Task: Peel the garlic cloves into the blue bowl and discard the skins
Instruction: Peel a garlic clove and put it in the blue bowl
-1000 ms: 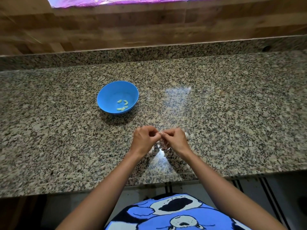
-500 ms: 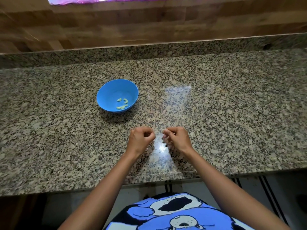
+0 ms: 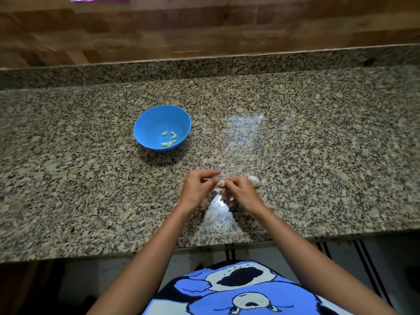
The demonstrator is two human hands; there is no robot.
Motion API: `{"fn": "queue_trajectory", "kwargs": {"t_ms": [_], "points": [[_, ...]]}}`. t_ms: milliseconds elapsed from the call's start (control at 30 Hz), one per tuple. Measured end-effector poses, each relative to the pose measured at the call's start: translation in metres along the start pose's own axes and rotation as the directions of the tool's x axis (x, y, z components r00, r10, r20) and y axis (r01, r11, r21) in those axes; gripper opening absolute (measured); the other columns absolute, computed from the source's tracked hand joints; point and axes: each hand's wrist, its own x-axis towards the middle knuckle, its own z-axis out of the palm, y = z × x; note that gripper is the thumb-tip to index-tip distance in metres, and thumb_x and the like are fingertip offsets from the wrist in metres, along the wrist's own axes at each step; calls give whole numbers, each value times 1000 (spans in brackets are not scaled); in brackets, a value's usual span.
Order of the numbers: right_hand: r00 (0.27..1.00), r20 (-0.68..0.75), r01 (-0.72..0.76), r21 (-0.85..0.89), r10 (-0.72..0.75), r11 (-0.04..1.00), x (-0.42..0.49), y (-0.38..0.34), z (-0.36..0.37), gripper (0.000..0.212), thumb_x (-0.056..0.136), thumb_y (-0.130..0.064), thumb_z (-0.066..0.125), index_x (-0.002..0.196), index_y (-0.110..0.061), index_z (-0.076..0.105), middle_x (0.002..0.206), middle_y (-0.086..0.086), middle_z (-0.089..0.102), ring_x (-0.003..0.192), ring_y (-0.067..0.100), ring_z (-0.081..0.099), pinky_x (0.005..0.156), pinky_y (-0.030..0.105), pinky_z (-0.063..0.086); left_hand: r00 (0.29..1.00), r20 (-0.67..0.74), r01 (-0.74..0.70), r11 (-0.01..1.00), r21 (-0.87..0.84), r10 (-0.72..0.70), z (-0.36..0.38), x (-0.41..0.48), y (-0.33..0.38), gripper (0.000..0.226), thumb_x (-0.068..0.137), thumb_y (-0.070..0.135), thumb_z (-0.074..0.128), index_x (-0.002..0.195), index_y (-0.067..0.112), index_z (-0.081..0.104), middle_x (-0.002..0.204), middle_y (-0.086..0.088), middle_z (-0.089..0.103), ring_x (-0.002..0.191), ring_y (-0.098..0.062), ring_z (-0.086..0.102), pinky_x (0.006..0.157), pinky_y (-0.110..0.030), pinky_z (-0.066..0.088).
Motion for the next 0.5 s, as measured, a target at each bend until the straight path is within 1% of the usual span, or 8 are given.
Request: {"fn": "queue_trajectory", "kwargs": {"t_ms": [33, 67, 100, 167, 233, 300, 400, 500], "points": [[1000, 1, 7, -23, -7, 1000, -1, -1, 1, 26, 96, -13, 45, 77, -4, 60, 72, 9, 62, 56, 15, 56, 47, 21, 45, 1000, 13, -10, 1000, -13, 10, 2, 1, 1, 23, 83, 12, 69, 106, 14, 70, 102, -2, 71, 91, -11, 67, 82, -28, 56], [1000, 4, 16, -47, -16, 999, -2, -3, 1, 26, 95, -13, 46, 75, -7, 61, 71, 8, 62, 56, 15, 57, 48, 21, 46, 1000, 16, -18, 1000, -11, 18, 4, 1, 2, 21, 81, 11, 71, 102, 13, 72, 99, -2, 72, 90, -12, 68, 83, -30, 56], [1000, 8, 25, -70, -25, 997, -2, -5, 2, 26, 95, -14, 48, 73, -9, 61, 70, 8, 63, 55, 14, 57, 47, 21, 46, 1000, 15, -13, 1000, -17, 14, 4, 2, 1, 20, 80, 8, 72, 99, 11, 72, 96, -3, 73, 88, -12, 69, 82, -30, 57], [999, 15, 35, -87, -34, 996, -3, -9, 3, 28, 94, -15, 50, 69, -9, 61, 68, 8, 63, 54, 15, 56, 46, 20, 45, 1000, 25, 7, 996, -85, -4, 3, 1, 2, 18, 79, 1, 71, 96, 6, 72, 91, -7, 72, 83, -14, 69, 77, -26, 57], [1000, 18, 5, -21, -5, 1000, -3, -11, 2, 30, 93, -12, 49, 66, -8, 60, 65, 9, 63, 52, 15, 56, 44, 19, 43, 999, 39, 43, 977, -208, -36, 0, 0, 2, 16, 78, -5, 68, 92, 3, 70, 87, -9, 71, 80, -16, 69, 71, -22, 56], [998, 43, -50, 97, 46, 994, -2, -12, 0, 31, 94, -9, 46, 66, -6, 59, 63, 9, 63, 50, 16, 57, 41, 19, 42, 996, 54, 86, 935, -344, -72, -3, -3, 3, 17, 78, -10, 65, 90, 1, 69, 85, -9, 71, 78, -17, 69, 69, -22, 56], [990, 102, -117, 202, 98, 972, -3, -12, -2, 29, 95, -8, 45, 69, -5, 59, 64, 7, 64, 52, 16, 58, 42, 19, 43, 992, 65, 128, 881, -455, -110, -5, -4, 0, 17, 78, -11, 64, 89, 1, 68, 84, -8, 71, 77, -18, 69, 72, -25, 57], [983, 103, -175, 286, 151, 942, -2, -13, -1, 24, 94, -9, 48, 76, -5, 63, 67, 5, 65, 55, 14, 59, 46, 20, 46, 981, 35, 177, 806, -565, -191, -2, -4, -6, 17, 79, -11, 62, 91, 0, 68, 86, -9, 70, 78, -20, 67, 74, -26, 58]]}}
